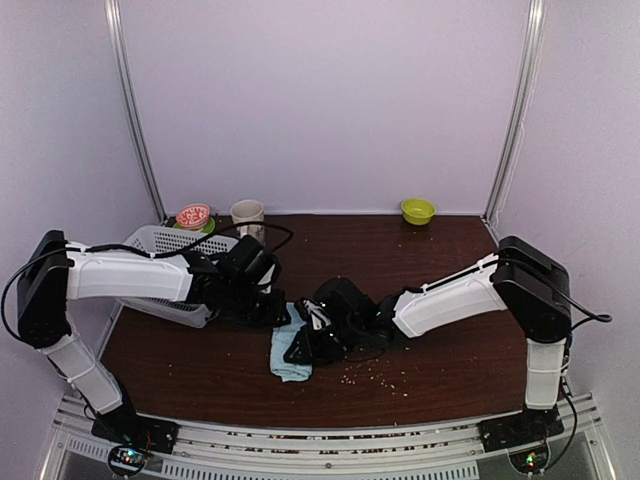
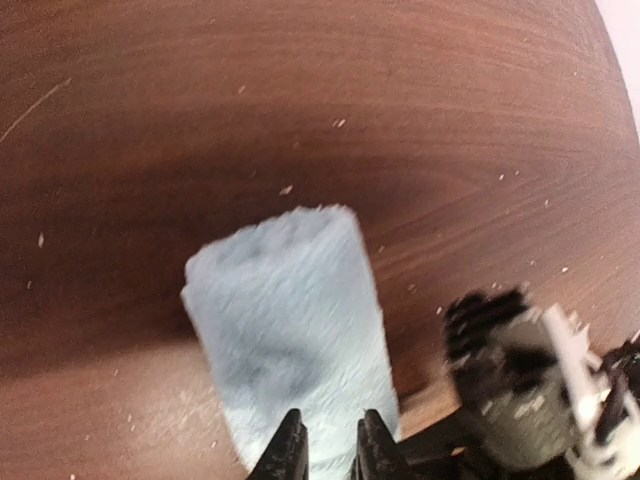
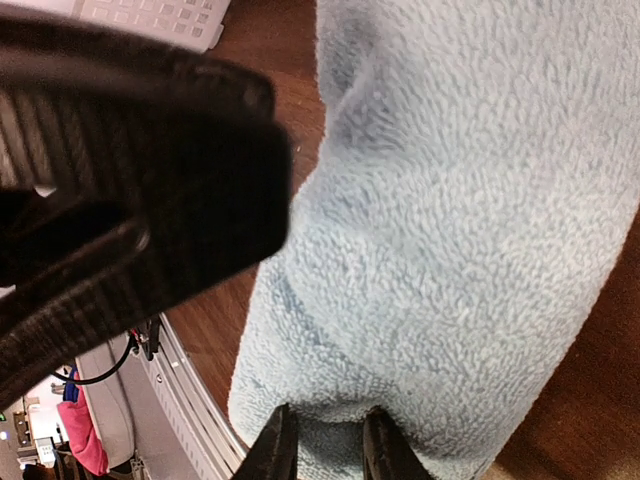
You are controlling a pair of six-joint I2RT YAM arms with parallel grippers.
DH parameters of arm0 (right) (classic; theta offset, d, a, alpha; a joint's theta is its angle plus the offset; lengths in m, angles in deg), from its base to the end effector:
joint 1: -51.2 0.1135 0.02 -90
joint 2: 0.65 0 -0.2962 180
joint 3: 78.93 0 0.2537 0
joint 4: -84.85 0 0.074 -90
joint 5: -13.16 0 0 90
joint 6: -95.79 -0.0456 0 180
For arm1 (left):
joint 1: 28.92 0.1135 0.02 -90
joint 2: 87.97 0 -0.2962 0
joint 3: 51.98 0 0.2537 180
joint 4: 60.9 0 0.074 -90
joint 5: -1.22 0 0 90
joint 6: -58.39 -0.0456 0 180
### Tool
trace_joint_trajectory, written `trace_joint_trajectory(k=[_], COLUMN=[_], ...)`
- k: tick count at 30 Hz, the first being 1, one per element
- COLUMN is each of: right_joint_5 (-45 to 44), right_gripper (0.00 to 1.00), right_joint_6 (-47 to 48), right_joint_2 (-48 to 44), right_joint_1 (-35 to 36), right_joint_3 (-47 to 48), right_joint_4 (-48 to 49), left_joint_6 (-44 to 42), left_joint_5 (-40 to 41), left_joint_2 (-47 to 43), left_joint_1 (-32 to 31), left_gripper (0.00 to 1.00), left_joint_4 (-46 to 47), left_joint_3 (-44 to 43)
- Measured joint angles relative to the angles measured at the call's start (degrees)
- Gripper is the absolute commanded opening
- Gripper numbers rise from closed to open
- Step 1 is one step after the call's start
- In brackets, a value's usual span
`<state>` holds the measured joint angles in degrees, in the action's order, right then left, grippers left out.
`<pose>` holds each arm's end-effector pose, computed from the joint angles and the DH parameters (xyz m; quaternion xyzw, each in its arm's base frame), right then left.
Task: Roll the towels
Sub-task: Adjust the towel at the center of the board.
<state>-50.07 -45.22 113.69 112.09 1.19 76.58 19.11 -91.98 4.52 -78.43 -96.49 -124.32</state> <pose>0.1944 0.3913 0.1632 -0.1696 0.8791 0.4433 0.0439 0.2177 -0.2590 0.2232 -0.0019 0.9553 -0.2430 0.1683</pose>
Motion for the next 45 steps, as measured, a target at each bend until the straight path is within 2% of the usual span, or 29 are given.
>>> trace_joint_trajectory(k=[9,19,25,30,32,36,45], right_joint_5=[0.02,0.04,0.22,0.33,0.31,0.24,-0.9], right_gripper=[0.23,0.23,0.23,0.32,0.38,0.45,0.49], right_joint_6=[0.0,-0.02,0.02,1.44,1.79,2.4,2.84], right_joint_2=[0.0,0.15,0.37,-0.04,-0.87,-2.8,-8.24], right_joint_1=[0.0,-0.31,-0.57,-0.68,-0.7,-0.7,-1.92], right_joint_3=[-0.15,-1.05,-1.64,-1.68,-1.68,-1.7,-1.75], right_joint_4=[0.26,2.21,3.3,2.34,0.7,-3.32,-9.29], left_joint_6=[-0.26,0.68,1.31,1.44,1.16,-0.39,-1.79], left_joint_5=[-2.89,-8.79,-12.28,-13.49,-13.2,-10.97,-3.67], left_joint_2=[8.11,11.93,15.08,15.02,14.51,12.39,8.2], left_joint_1=[2.58,6.95,7.5,7.76,7.74,7.48,5.2], left_gripper=[0.09,0.0,0.0,0.0,0.05,0.24,0.46], left_joint_4=[2.97,8.57,12.04,14.49,14.49,12.59,5.33], left_joint_3=[-2.99,-2.8,-3.82,-2.69,-2.36,-1.86,-1.62])
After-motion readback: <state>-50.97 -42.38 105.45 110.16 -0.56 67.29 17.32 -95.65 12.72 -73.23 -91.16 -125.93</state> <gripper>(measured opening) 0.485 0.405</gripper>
